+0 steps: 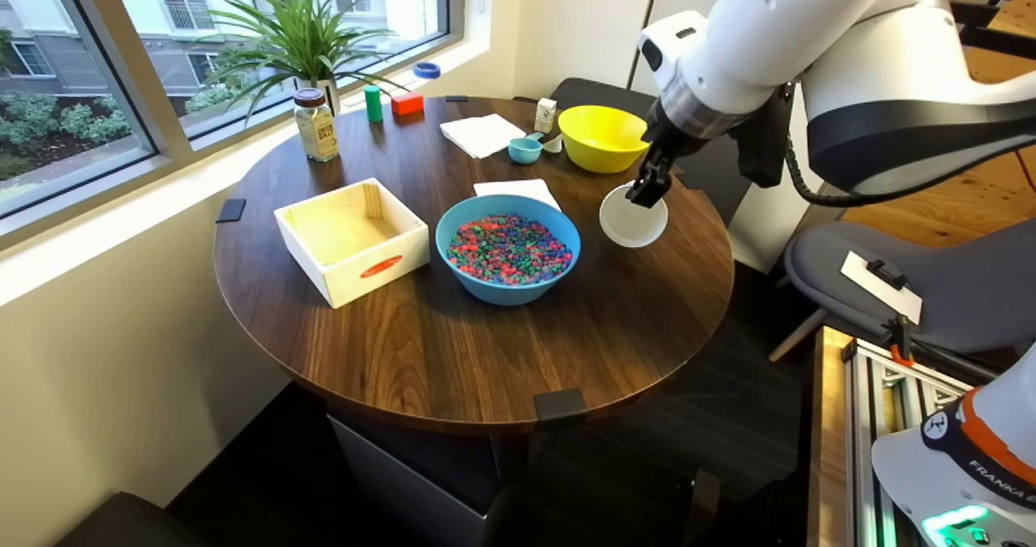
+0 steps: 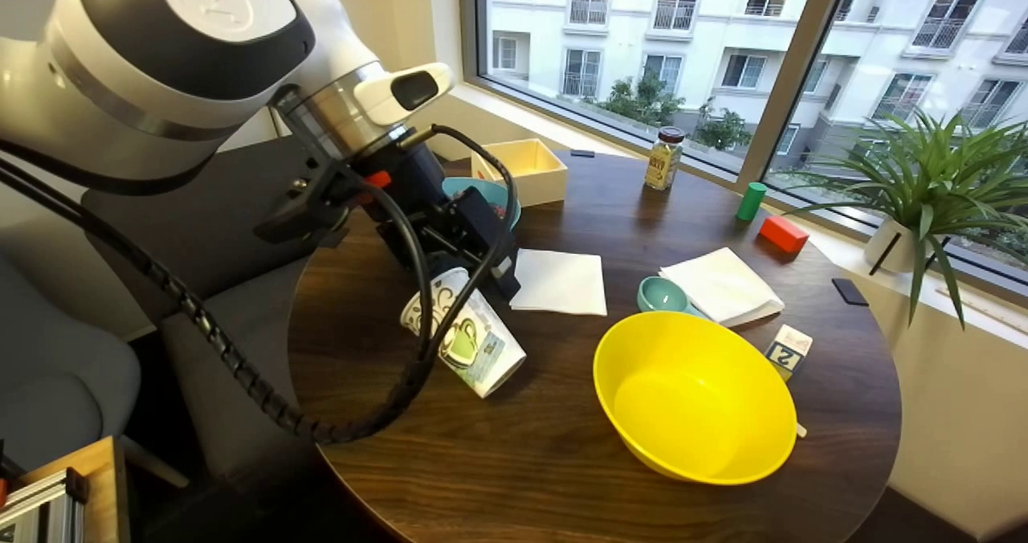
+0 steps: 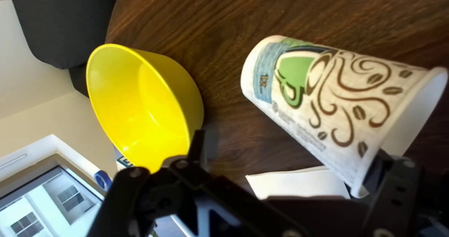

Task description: Place the cup upside down

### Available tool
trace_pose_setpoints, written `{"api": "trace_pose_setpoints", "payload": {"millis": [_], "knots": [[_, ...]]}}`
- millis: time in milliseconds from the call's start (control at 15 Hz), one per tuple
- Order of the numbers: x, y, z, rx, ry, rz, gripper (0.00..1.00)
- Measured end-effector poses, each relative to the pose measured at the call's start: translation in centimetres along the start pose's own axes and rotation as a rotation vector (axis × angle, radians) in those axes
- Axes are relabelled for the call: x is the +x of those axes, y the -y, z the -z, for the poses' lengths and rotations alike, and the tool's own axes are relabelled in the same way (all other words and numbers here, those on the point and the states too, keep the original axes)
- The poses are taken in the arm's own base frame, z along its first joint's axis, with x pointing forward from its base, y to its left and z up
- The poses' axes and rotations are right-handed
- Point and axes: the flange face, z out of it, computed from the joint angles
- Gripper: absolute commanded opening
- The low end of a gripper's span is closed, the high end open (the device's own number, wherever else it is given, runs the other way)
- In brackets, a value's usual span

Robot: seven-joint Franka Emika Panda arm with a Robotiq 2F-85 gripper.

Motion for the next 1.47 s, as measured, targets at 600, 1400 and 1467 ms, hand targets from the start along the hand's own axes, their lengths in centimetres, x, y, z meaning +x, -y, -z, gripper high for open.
{"api": "trace_pose_setpoints", "payload": {"millis": [600,1400,1467], "knots": [[0.1,-1.5,0.1,0.199,-0.008,-0.207,1.0],[-0.7,-5.1,0.8,0.42,0.019,-0.491,1.0],[-0.7,-5.0,0.8,0.42,0.02,-0.489,1.0]]}}
